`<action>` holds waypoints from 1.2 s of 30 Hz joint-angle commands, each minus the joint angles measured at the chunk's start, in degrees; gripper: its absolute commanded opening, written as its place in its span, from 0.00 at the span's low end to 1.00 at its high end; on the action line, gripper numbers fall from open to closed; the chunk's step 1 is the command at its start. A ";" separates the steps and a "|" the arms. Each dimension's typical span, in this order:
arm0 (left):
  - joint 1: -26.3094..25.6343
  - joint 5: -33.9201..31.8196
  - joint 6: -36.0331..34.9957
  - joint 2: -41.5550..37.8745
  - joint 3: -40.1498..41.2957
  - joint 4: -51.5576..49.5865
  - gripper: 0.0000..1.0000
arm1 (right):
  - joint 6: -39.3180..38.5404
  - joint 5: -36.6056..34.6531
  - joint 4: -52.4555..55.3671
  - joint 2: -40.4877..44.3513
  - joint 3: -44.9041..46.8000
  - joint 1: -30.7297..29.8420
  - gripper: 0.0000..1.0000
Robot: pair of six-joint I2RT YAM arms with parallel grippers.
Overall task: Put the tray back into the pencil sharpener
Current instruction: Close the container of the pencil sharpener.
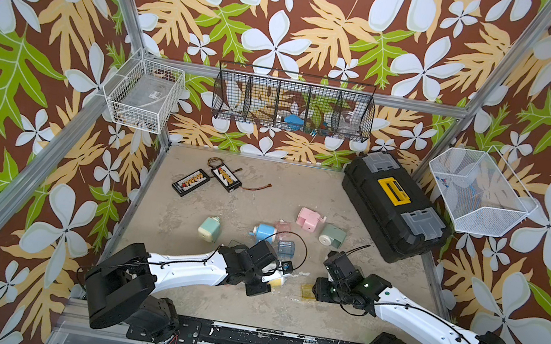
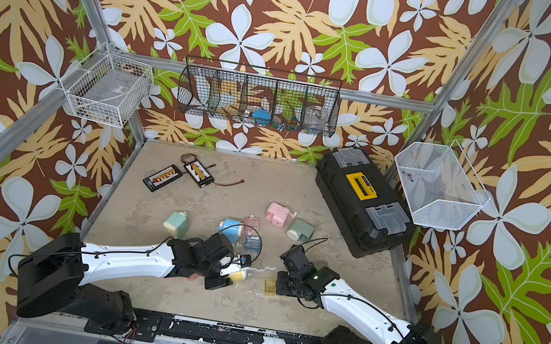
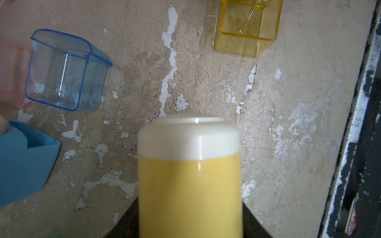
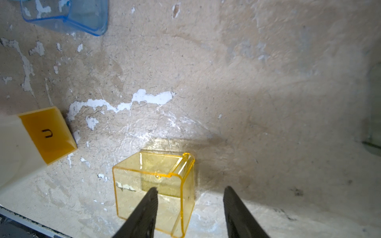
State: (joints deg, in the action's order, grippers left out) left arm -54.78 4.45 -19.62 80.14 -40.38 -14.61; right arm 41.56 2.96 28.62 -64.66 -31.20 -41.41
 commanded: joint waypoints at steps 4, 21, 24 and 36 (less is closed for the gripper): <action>0.11 -1.39 -0.16 -2.39 2.27 7.75 0.41 | 0.36 0.33 -0.74 0.32 0.42 0.02 0.53; 0.10 7.66 -7.05 -4.15 3.58 8.26 0.21 | 0.91 0.02 -0.74 -2.16 -0.95 0.18 0.38; 0.12 7.58 -7.19 -2.25 2.28 7.85 0.21 | 1.03 0.60 -1.54 -2.62 -0.88 0.10 0.32; 0.02 9.79 -7.18 3.32 -0.81 9.83 0.22 | 1.39 2.23 -4.47 -4.49 -0.54 -0.03 0.13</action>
State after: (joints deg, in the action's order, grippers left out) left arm -54.81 12.86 -26.87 82.85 -40.40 -6.72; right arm 42.46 4.73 25.52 -68.93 -31.75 -41.41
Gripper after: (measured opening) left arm 0.497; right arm 0.133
